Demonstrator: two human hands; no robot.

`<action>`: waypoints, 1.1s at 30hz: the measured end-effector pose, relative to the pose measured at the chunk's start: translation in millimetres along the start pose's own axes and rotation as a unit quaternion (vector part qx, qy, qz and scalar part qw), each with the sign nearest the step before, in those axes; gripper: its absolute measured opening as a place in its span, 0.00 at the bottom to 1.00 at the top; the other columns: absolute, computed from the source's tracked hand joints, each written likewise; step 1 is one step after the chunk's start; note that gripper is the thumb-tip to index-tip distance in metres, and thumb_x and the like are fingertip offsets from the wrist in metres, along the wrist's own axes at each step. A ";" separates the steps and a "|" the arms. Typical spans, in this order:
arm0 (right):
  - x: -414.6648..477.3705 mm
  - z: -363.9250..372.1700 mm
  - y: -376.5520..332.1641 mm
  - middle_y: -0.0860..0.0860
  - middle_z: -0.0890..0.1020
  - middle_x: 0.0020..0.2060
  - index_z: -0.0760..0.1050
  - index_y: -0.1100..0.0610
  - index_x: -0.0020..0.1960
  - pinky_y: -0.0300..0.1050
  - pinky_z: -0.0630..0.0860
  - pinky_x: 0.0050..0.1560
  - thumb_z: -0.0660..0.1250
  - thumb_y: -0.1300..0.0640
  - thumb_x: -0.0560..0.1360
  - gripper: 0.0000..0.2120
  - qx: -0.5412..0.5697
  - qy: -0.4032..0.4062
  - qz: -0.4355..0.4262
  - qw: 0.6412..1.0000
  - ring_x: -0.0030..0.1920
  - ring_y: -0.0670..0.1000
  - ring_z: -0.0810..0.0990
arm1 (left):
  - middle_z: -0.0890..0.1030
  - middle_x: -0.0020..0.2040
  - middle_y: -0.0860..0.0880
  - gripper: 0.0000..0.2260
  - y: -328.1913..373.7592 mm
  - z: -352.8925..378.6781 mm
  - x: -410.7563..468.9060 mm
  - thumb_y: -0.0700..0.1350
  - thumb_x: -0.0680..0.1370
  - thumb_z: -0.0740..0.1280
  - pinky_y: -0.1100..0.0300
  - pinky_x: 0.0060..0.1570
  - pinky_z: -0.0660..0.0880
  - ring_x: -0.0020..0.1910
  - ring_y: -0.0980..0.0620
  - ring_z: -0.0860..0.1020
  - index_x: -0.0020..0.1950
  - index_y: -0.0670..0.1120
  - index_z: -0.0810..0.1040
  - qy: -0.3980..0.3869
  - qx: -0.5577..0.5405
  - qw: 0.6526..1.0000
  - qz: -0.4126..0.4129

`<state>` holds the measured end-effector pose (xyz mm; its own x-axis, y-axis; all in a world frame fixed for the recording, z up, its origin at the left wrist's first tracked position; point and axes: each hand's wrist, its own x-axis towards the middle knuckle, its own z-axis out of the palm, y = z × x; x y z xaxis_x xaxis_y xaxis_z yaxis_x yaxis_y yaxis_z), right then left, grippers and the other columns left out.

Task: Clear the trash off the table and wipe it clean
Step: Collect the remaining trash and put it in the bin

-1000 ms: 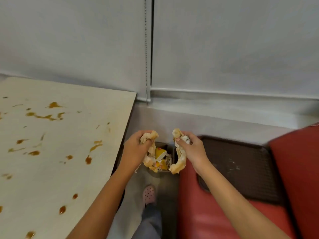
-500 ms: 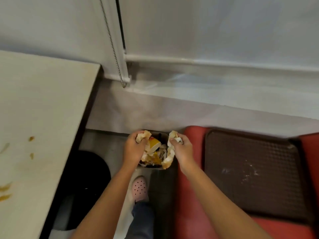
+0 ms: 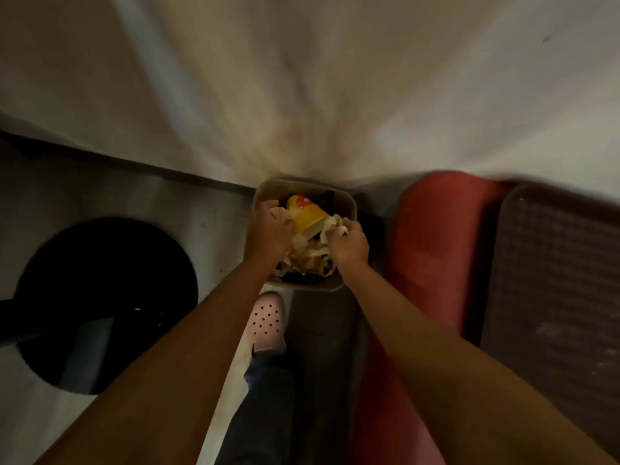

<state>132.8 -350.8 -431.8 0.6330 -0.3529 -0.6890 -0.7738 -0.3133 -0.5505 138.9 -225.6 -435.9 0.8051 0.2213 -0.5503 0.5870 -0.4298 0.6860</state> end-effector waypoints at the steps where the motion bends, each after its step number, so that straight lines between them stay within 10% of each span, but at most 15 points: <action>1: 7.4 5.6 6.1 0.58 0.69 0.66 0.64 0.57 0.70 0.46 0.70 0.56 0.60 0.56 0.78 0.21 -0.032 -0.016 0.006 0.999 0.63 0.58 0.71 | 0.70 0.66 0.42 0.24 -7.1 3.0 4.8 0.45 0.76 0.67 0.56 0.59 0.70 0.63 0.45 0.71 0.70 0.43 0.65 -0.022 0.015 1.000 -0.008; 15: -38.7 -28.6 -24.2 0.59 0.72 0.63 0.66 0.59 0.67 0.51 0.70 0.61 0.59 0.55 0.78 0.19 -0.161 -0.085 -0.048 0.982 0.63 0.59 0.71 | 0.69 0.67 0.43 0.20 27.4 -34.4 -51.4 0.46 0.78 0.64 0.51 0.61 0.69 0.64 0.43 0.70 0.69 0.46 0.67 -0.046 0.140 0.989 0.010; 22: -127.5 -87.4 -83.4 0.59 0.74 0.61 0.69 0.60 0.64 0.37 0.70 0.46 0.60 0.57 0.78 0.16 -0.121 -0.071 -0.121 0.983 0.57 0.57 0.76 | 0.76 0.61 0.45 0.13 100.9 -79.3 -127.1 0.42 0.78 0.63 0.51 0.60 0.72 0.60 0.46 0.75 0.62 0.45 0.73 -0.021 0.069 0.996 0.057; 33: -301.5 -157.8 -123.7 0.59 0.77 0.57 0.71 0.61 0.61 0.43 0.69 0.54 0.60 0.59 0.78 0.13 -0.093 -0.027 -0.255 0.962 0.57 0.57 0.76 | 0.74 0.61 0.47 0.14 175.4 -168.1 -299.7 0.40 0.78 0.61 0.64 0.53 0.68 0.57 0.51 0.74 0.64 0.45 0.72 0.025 -0.003 0.979 0.202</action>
<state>41.1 -344.7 -81.6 0.9237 -0.0667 -0.3774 -0.3421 -0.5874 -0.7335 14.8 -220.2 -70.7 0.9747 0.0763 -0.2100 0.2202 -0.4862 0.8456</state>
